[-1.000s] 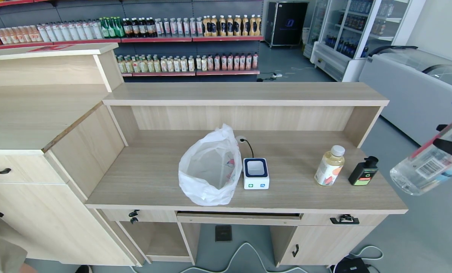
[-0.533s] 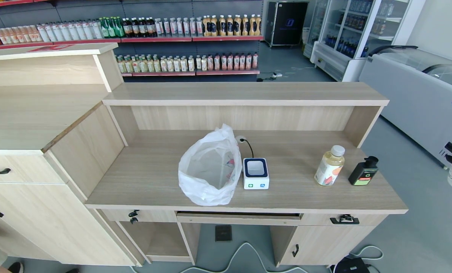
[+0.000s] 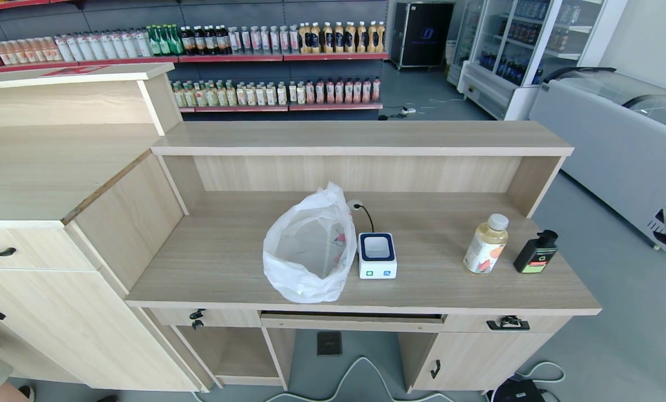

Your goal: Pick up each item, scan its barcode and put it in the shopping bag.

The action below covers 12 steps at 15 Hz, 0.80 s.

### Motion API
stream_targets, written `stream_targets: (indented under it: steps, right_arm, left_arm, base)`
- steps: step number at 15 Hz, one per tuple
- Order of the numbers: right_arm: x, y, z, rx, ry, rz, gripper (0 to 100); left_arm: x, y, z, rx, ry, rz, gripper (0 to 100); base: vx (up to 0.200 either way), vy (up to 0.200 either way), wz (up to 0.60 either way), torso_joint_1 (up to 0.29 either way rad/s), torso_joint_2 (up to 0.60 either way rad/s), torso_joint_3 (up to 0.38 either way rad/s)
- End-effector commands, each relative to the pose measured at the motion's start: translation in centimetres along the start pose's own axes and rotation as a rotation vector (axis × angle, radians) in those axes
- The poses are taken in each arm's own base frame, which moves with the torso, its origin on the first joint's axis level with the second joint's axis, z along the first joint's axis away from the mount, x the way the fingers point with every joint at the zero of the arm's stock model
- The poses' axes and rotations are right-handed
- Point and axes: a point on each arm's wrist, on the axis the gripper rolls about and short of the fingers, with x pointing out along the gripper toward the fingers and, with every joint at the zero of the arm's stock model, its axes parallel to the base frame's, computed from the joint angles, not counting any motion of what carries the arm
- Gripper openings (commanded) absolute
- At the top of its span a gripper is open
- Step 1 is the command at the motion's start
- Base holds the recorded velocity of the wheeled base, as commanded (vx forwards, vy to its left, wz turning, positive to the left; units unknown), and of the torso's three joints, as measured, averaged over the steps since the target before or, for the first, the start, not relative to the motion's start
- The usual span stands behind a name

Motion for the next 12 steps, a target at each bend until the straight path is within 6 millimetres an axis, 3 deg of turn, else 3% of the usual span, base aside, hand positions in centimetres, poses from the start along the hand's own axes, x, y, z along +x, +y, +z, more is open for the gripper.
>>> stream_targets:
  steps: [1,7,10,12]
  right_arm:
    - [-0.5,-0.1,0.4,-0.016,-0.013,-0.011,0]
    - [-0.4,0.3,1.5,-0.039,-0.056,-0.009,0]
    - [1.7,0.8,1.8,-0.059,-0.116,0.016,0]
    - [4.8,1.3,2.4,-0.09,-0.2,0.033,0]
  left_arm:
    - [0.0,0.0,0.0,0.0,0.0,0.0,100]
    - [0.0,0.0,0.0,0.0,0.0,0.0,100]
    - [0.0,0.0,0.0,0.0,0.0,0.0,100]
    - [0.0,0.0,0.0,0.0,0.0,0.0,100]
  base:
    - [0.0,0.0,0.0,0.0,0.0,0.0]
    - [0.0,0.0,0.6,0.002,0.0,0.003]
    - [0.0,0.0,0.4,0.002,0.0,0.0]
    - [0.0,0.0,0.0,0.0,0.0,0.0]
